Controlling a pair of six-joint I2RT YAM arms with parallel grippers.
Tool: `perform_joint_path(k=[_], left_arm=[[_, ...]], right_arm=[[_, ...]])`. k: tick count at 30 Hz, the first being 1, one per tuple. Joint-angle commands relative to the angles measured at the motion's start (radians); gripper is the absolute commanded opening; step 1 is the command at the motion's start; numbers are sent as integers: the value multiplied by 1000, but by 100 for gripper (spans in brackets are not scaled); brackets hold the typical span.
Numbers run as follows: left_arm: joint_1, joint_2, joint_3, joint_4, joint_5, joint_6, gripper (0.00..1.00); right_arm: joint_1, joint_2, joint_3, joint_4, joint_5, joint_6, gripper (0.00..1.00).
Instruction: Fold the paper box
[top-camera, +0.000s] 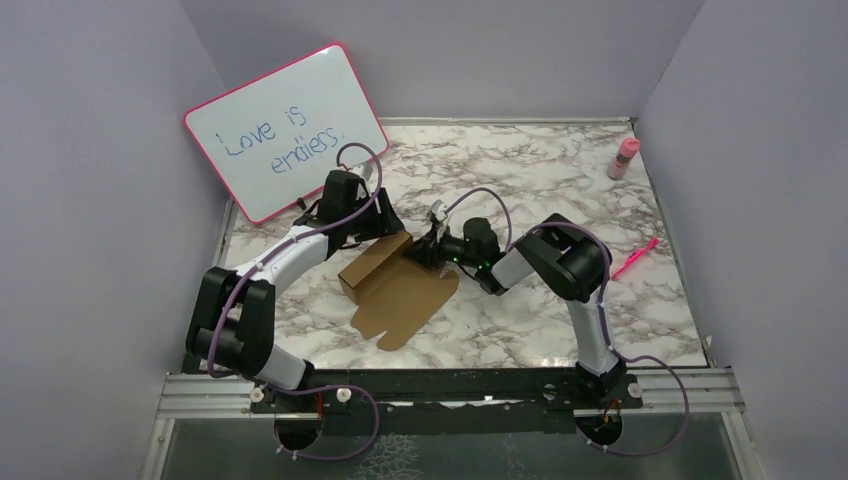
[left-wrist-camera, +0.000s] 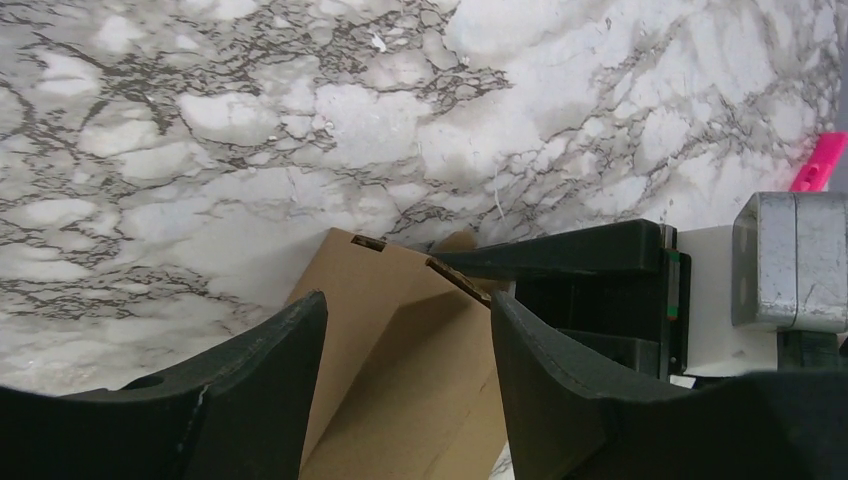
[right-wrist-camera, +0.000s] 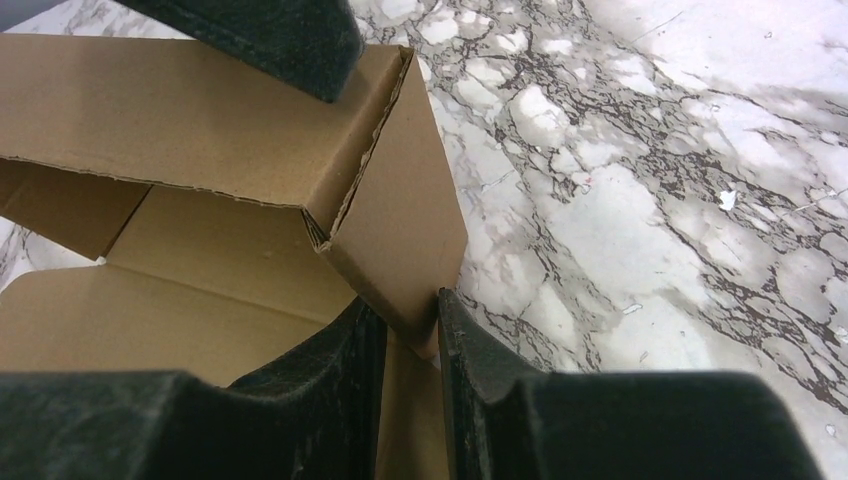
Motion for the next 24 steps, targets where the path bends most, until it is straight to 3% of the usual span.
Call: perform_joint_path(k=[1,24], left_arm=[[2,3,-35,56,122,-26,61],[-26,24,-72,58,251,-41,50]], right_arm=[[12,-25,-35,45,9,9,30],[17,-119,-107,109,102,9,34]])
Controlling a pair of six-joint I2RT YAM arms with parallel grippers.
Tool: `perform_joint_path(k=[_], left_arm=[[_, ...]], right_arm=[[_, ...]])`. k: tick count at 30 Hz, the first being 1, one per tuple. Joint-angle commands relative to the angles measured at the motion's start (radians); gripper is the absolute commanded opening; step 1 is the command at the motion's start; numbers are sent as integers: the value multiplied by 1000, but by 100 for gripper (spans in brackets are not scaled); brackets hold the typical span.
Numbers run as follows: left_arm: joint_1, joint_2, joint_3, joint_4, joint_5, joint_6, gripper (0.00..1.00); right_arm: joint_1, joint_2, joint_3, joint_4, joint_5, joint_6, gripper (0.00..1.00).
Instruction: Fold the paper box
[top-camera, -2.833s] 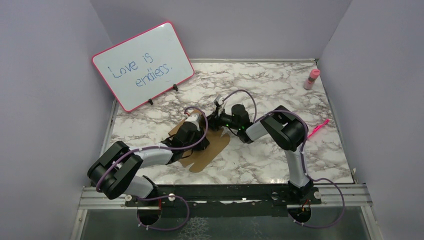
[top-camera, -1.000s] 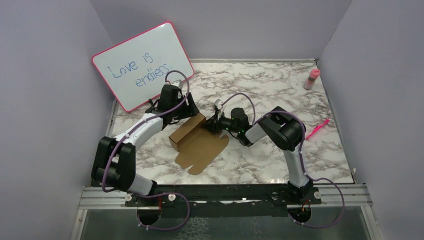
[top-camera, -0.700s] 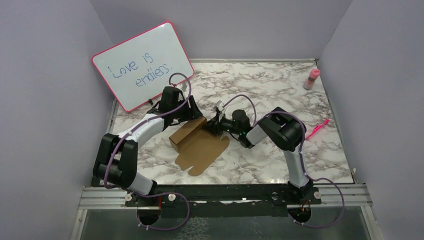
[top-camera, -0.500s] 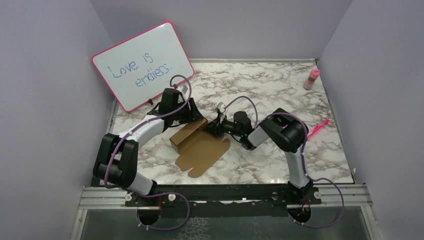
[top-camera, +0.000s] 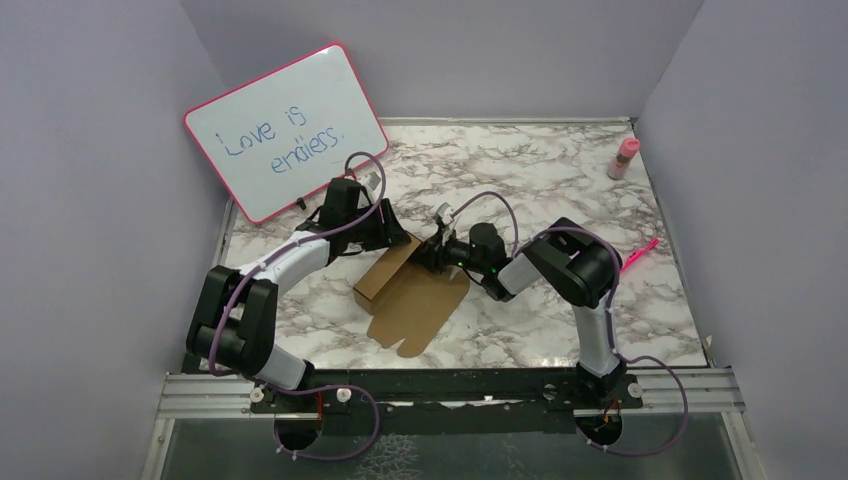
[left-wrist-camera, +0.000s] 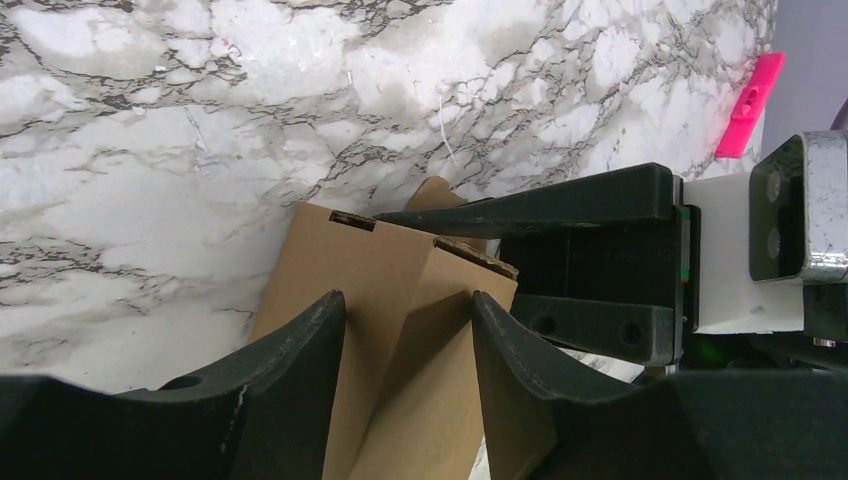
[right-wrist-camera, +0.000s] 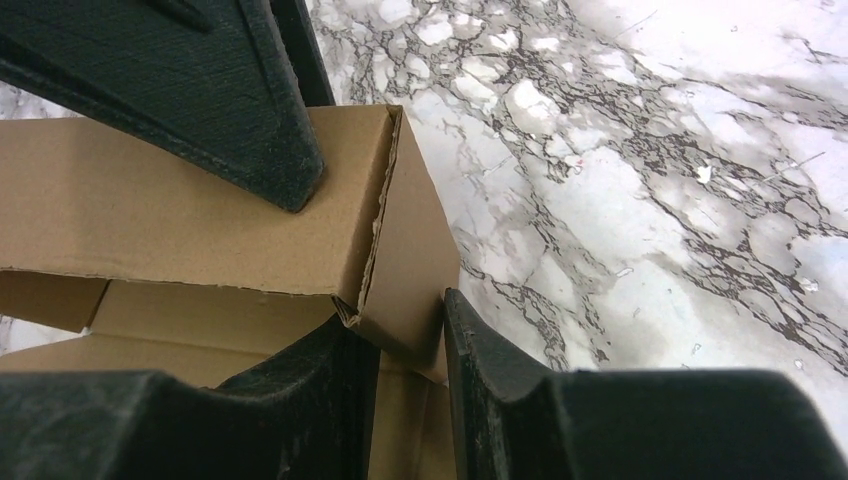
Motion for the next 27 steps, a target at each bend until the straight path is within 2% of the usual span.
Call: perform_joint_path(k=[1,15,20,27], left_arm=[[-17,24,-4,8,80,-9,50],[-54,57,4,45,134,-34,51],[-56,65,0,68,156,-44,51],[-55,66,12,56,145,-29,51]], right_arm=[[7,-52,-21,76,61,8,33],[28,-88,-53,81,248,78,26],[44,-103,-44,20,338,95,21],[53,-121,-37,-64,487,151,20]])
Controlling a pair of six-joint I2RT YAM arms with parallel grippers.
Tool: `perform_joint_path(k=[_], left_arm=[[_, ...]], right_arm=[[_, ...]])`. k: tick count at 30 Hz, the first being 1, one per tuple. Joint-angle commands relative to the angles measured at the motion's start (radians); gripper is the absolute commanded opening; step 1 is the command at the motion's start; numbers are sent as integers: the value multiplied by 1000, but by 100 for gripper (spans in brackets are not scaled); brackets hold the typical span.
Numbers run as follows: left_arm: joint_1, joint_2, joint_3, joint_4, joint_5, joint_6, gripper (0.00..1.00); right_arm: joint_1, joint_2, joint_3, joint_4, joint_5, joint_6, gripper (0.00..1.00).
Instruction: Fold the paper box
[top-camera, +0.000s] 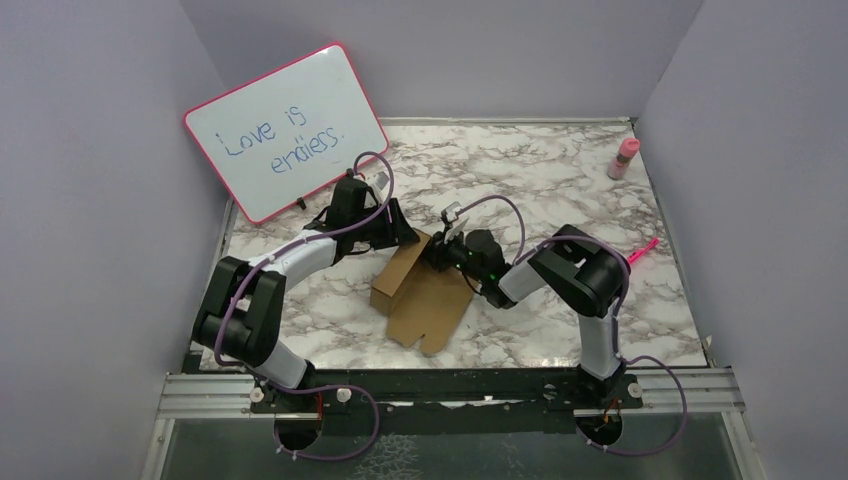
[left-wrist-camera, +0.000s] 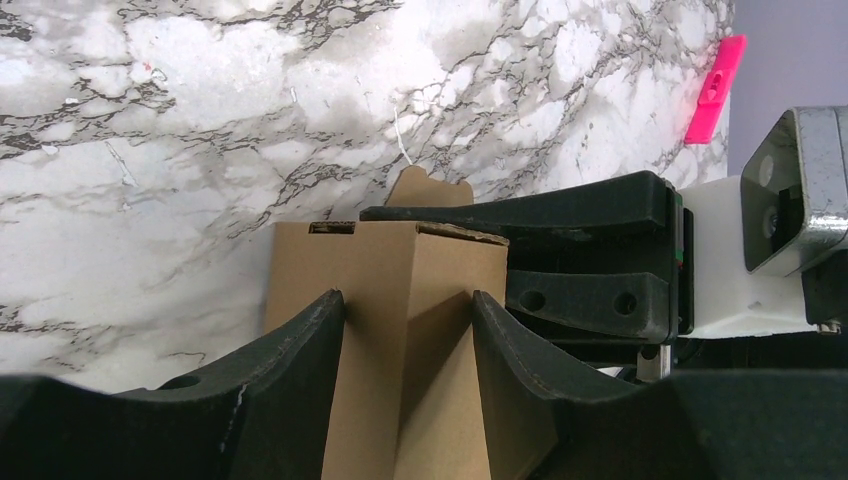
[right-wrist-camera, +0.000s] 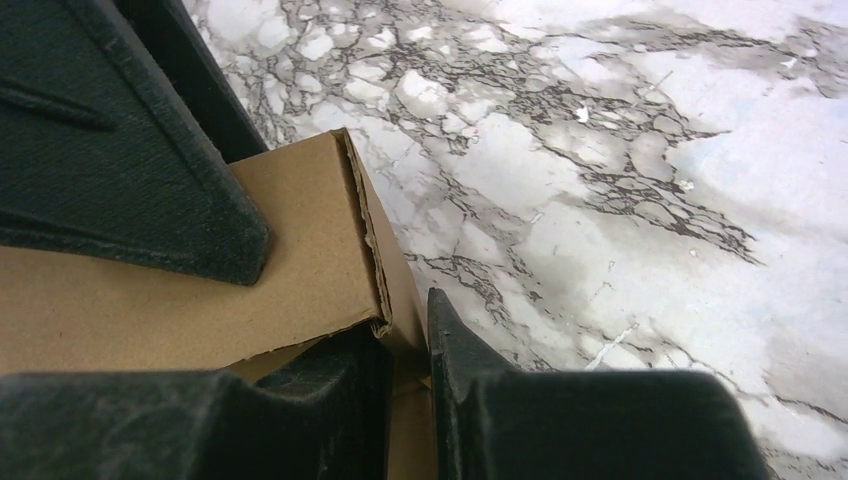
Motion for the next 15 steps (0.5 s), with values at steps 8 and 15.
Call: perform_joint_path(k=[8,15], left_arm=[[-24,29,26,-59,75,5,50],[-26,31,21,-45,101,-5,50]], right_arm=[[24,-74,30,-104,270,78,21],[43,-74,44,-159,354,105,21]])
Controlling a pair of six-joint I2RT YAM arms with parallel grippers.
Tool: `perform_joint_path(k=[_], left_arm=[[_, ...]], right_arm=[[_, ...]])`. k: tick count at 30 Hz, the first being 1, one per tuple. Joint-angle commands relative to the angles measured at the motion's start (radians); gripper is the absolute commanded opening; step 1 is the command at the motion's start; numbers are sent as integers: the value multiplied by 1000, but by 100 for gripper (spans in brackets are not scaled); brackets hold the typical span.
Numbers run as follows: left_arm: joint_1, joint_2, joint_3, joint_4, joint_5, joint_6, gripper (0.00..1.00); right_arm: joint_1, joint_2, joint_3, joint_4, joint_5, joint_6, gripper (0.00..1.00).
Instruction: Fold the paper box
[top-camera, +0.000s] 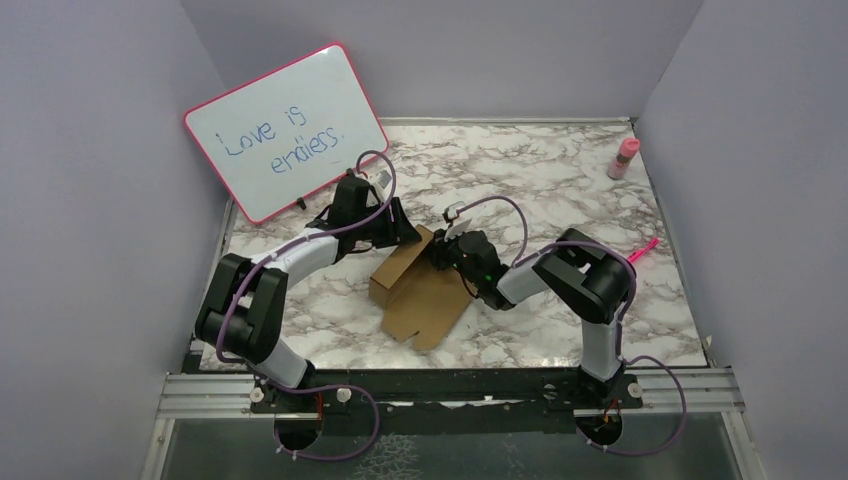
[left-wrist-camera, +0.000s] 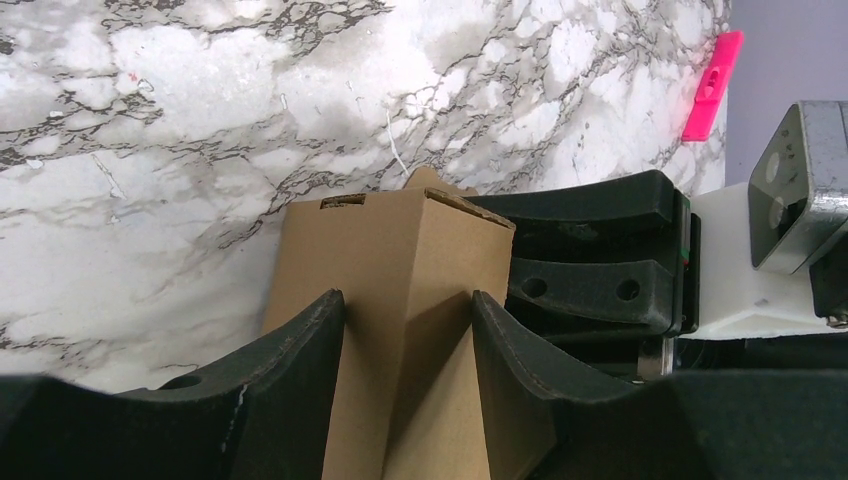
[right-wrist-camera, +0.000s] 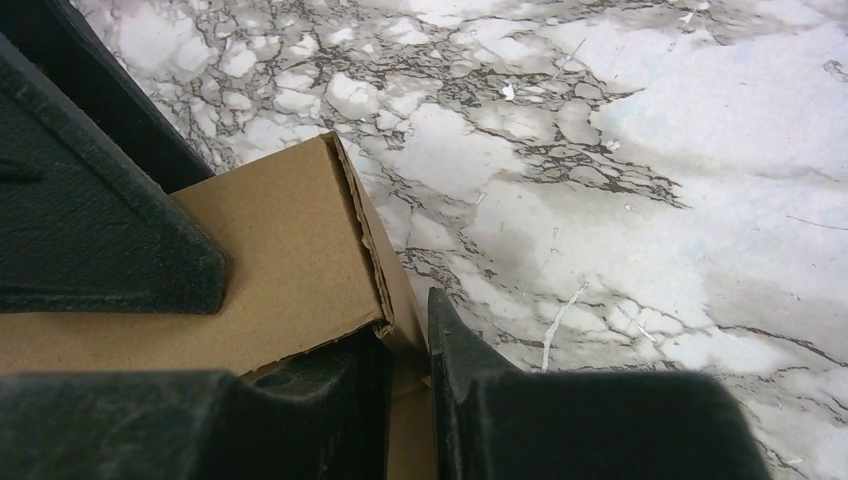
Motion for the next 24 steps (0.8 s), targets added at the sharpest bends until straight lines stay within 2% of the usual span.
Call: perform_joint_path(k=[1,9,16,24], left_arm=[[-21,12,4,-40,100,-10,50],[-32,5,-5,-34,122,-15,50],[-32,21,18,-52,73,8,55],[-32,-5,131,-186,-117,96,64]], right_arm=[[2,-24,40,-38,132,42,21],[17,-37,14,-31,229,74,23],[18,-12,15,95,-19,12,32],[17,-72,-52,97,44,-36,42]])
